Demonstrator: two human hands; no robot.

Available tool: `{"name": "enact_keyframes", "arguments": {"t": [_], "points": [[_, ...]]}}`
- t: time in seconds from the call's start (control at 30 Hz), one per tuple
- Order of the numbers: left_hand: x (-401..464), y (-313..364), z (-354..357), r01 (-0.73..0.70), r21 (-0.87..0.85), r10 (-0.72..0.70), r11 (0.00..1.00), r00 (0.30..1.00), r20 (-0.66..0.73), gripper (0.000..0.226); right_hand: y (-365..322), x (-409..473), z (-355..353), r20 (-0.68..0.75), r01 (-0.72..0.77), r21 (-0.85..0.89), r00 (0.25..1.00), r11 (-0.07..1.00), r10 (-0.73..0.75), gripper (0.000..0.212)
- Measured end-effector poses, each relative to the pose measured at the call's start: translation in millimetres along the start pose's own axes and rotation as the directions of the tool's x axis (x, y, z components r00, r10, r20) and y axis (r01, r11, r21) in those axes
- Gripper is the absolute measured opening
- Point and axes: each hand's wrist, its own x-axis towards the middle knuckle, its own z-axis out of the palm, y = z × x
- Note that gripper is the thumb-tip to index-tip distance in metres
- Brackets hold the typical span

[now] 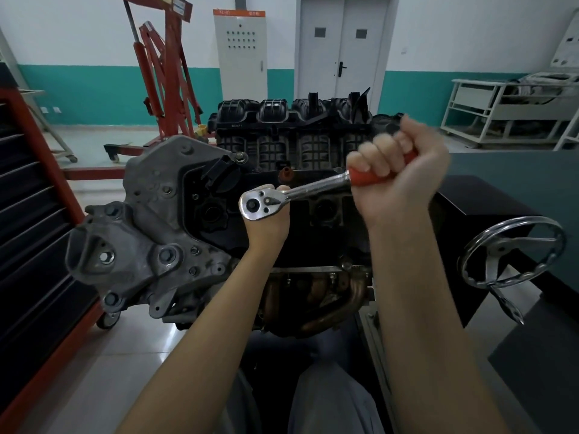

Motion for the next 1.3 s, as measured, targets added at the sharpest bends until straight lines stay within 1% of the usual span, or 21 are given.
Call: {"name": "enact_keyframes", "arguments": {"t": [0.03,0.1,0.2,0.3,0.37,0.43,0.5,0.57,0.63,0.67,0.73,0.83,0.9,0.97,1.0,1.07,1.1,1.17,1.23,1.3], "points": [[0.4,2.3,0.1,-0.015,-0.024,0.015,1.0,1.0,-0.019,0.043,4.8,-12.4,-6.9,-0.016,0.048,0.034,0.999,0.998,-0.047,0.039],[1.1,0.9,-2.0,-0.055,-0.158,0.045,0.986,0.997,-0.068,0.049,17.8,-41.3,-20.4,-0.061,0.136,0.101,0.99,0.986,-0.13,0.041],[-3.2,4.3,-3.2,-0.061,-0.3,0.05,0.952,0.998,-0.042,0.041,34.8,-73.5,-31.8,-0.107,0.204,0.167,0.976,0.965,-0.188,0.039],[-2.2,-1.4,-3.4,-0.092,-0.292,0.082,0.952,0.996,-0.046,0.043,31.6,-70.1,-31.2,-0.091,0.198,0.152,0.978,0.968,-0.186,0.039],[0.8,-5.7,-0.3,-0.101,-0.238,0.092,0.966,0.995,-0.048,0.05,18.2,-50.5,-25.1,-0.067,0.158,0.098,0.986,0.983,-0.151,0.041],[4.6,-9.8,2.4,-0.087,-0.193,0.077,0.977,0.995,-0.058,0.052,4.7,-25.2,-14.5,-0.025,0.078,0.024,0.997,0.997,-0.077,0.038],[5.2,-12.3,2.8,-0.095,-0.213,0.086,0.973,0.995,-0.049,0.044,-3.7,-2.0,0.8,0.025,-0.018,-0.054,1.0,0.998,0.019,0.033],[2.2,-9.5,1.3,-0.115,-0.205,0.111,0.972,0.993,-0.03,0.028,-7.4,15.0,14.9,0.057,-0.113,-0.119,0.991,0.986,0.12,0.035],[0.1,-7.5,-0.4,-0.148,-0.222,0.147,0.964,0.989,-0.019,0.023,-7.8,22.7,20.6,0.054,-0.154,-0.132,0.985,0.979,0.163,0.038],[0.6,-5.6,-1.5,-0.157,-0.216,0.158,0.964,0.987,-0.01,0.027,-6.9,21.2,19.4,0.042,-0.139,-0.109,0.989,0.984,0.144,0.038],[3.5,-5.0,-3.2,-0.157,-0.215,0.162,0.964,0.987,0.007,0.043,-0.1,4.9,7.2,-0.018,-0.048,-0.013,0.999,0.999,0.048,0.039],[4.0,-4.8,-4.9,-0.166,-0.232,0.175,0.959,0.984,0.018,0.046,15.9,-39.8,-21.2,-0.168,0.112,0.163,0.982,0.98,-0.084,0.045],[-0.5,-3.4,-4.7,-0.185,-0.201,0.186,0.962,0.983,-0.013,0.046,20.3,-60.7,-31.6,-0.252,0.162,0.261,0.963,0.952,-0.095,0.046],[-3.4,-1.8,-2.0,-0.176,-0.17,0.173,0.97,0.984,-0.034,0.047,17.5,-62.7,-32.0,-0.286,0.182,0.304,0.954,0.935,-0.093,0.046],[-2.5,-0.6,0.1,-0.149,-0.151,0.146,0.977,0.989,-0.031,0.046,15.0,-59.0,-29.6,-0.289,0.189,0.309,0.952,0.932,-0.097,0.046],[-0.3,0.4,1.9,-0.089,-0.124,0.087,0.988,0.996,-0.017,0.046,10.3,-48.0,-22.2,-0.259,0.174,0.272,0.96,0.946,-0.102,0.046],[1.3,-1.8,1.6,-0.067,-0.134,0.065,0.989,0.998,-0.017,0.047,8.7,-41.0,-18.2,-0.223,0.145,0.235,0.97,0.961,-0.092,0.045],[4.0,-5.2,-0.8,-0.005,-0.209,-0.001,0.978,1.0,-0.029,0.044,5.8,-24.3,-8.0,-0.13,0.074,0.147,0.99,0.986,-0.055,0.043],[3.1,-2.5,-3.4,0.063,-0.216,-0.067,0.974,0.998,-0.013,0.038,0.9,-5.2,5.1,-0.047,0.01,0.059,0.999,0.998,-0.007,0.039],[2.0,-2.1,-2.1,0.008,-0.203,-0.005,0.979,1.0,0.017,0.052,-4.5,10.8,17.8,0.001,-0.063,-0.02,0.998,0.998,0.063,0.038]]}}
